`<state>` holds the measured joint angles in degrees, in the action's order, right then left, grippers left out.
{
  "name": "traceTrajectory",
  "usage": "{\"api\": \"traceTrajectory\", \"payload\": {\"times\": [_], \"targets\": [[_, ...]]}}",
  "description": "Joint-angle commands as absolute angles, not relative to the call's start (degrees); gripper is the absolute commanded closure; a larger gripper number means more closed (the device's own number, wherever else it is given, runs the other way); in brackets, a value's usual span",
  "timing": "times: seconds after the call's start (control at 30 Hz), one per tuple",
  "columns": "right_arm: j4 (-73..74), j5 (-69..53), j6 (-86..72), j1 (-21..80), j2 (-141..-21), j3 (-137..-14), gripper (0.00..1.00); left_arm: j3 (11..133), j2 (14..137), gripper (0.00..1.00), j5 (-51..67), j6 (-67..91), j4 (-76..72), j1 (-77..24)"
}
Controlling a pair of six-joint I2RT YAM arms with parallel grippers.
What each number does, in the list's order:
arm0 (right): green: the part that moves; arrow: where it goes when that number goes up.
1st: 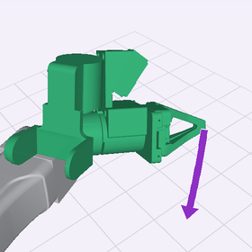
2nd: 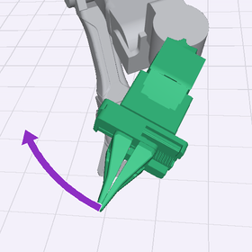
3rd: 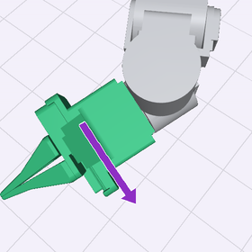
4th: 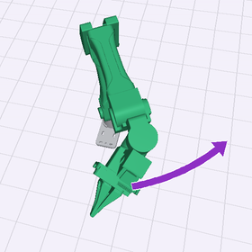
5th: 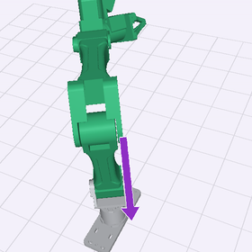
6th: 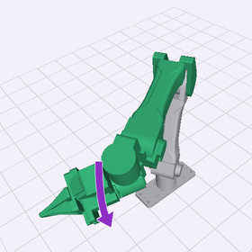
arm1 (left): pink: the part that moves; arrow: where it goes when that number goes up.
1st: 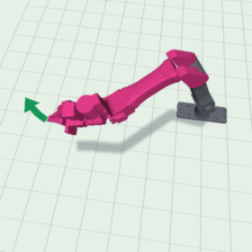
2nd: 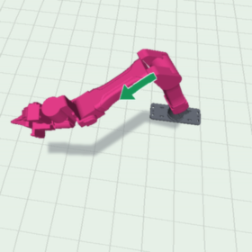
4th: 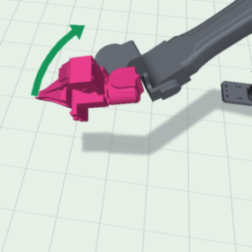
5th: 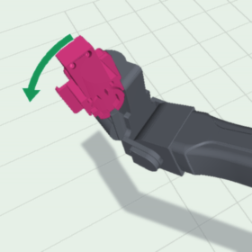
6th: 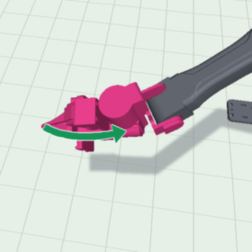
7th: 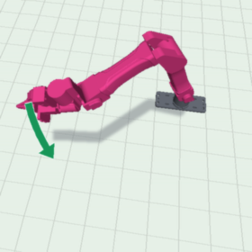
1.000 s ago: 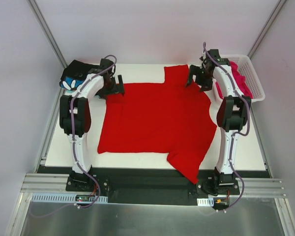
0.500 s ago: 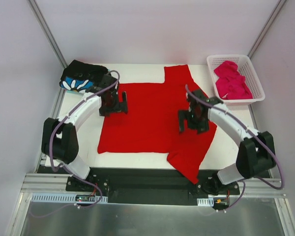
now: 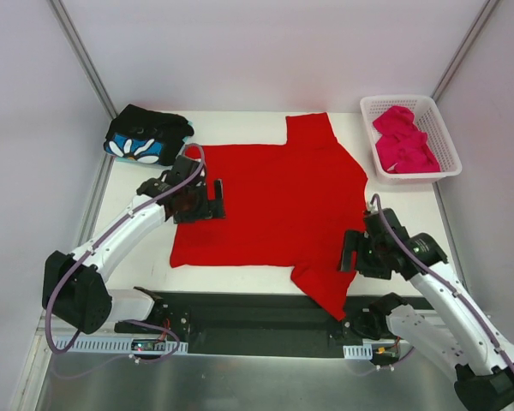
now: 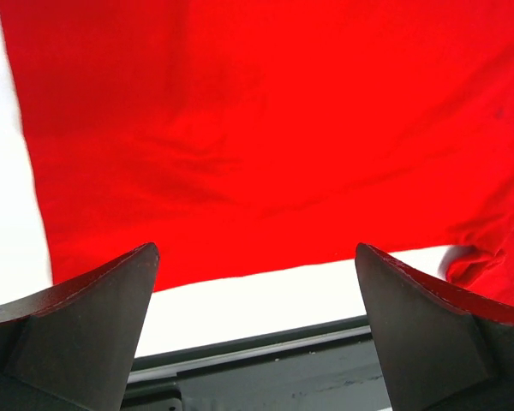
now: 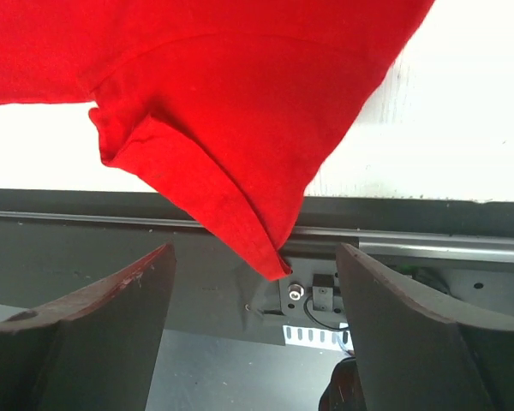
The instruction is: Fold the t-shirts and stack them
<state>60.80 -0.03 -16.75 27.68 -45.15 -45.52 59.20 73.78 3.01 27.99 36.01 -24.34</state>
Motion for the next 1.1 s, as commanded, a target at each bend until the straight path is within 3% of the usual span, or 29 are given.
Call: {"api": "traceTrajectory", "payload": {"times": [0.0,0.33,0.73,1.07], "targets": [[66.00,-2.37,-21.88,29.08,-41.58,-42.28,0.21,56.78,73.39,0.01,3.43,30.93,36.30,-27.06],[69.26,-4.74,-26.54,34.01,-34.19,-37.35,0.26,54.67,72.60,0.01,1.49,33.66,36.65,-30.94],[67.15,-5.10,-26.10,42.09,-44.64,-38.93,0.26,56.60,73.39,0.01,0.79,34.37,38.23,-32.61],[66.01,-3.60,-31.55,56.33,-52.56,-40.61,0.29,58.09,73.91,0.01,0.88,34.10,38.85,-32.70]]}}
